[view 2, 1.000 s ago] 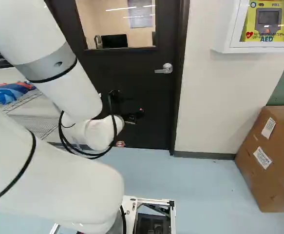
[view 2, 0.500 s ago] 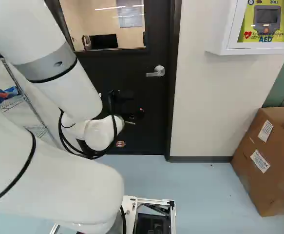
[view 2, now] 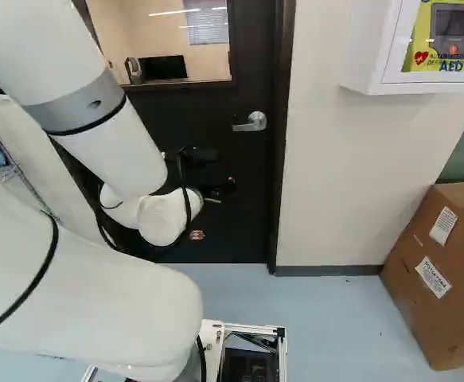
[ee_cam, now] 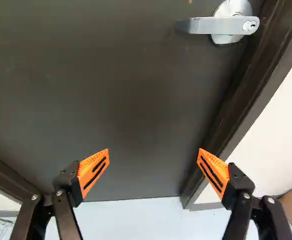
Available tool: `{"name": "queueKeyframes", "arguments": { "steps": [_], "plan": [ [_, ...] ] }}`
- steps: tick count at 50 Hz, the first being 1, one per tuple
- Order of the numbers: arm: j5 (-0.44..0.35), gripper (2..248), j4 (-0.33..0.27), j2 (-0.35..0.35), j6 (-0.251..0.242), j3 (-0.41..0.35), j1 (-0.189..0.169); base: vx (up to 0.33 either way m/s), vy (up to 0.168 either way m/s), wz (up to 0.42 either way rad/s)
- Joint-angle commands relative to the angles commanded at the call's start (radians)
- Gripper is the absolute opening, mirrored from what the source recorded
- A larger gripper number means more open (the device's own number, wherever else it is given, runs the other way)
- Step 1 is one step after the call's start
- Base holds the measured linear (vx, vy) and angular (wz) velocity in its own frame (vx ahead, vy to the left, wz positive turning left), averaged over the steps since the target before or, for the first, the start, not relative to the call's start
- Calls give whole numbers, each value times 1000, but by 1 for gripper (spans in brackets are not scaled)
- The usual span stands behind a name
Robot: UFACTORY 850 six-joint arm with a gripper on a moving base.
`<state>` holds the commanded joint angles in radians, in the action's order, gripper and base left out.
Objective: Open the door and move inside
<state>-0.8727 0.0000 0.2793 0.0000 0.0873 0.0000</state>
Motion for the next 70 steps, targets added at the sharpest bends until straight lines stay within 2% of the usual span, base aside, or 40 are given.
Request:
{"name": "queueKeyframes", "arguments": {
  "steps": [25, 70],
  "plan": [
    [0, 247, 0, -5, 0, 11, 0, 19, 0, -4],
    [0, 247, 0, -68, 0, 176, 0, 0, 0, 0]
  ]
}}
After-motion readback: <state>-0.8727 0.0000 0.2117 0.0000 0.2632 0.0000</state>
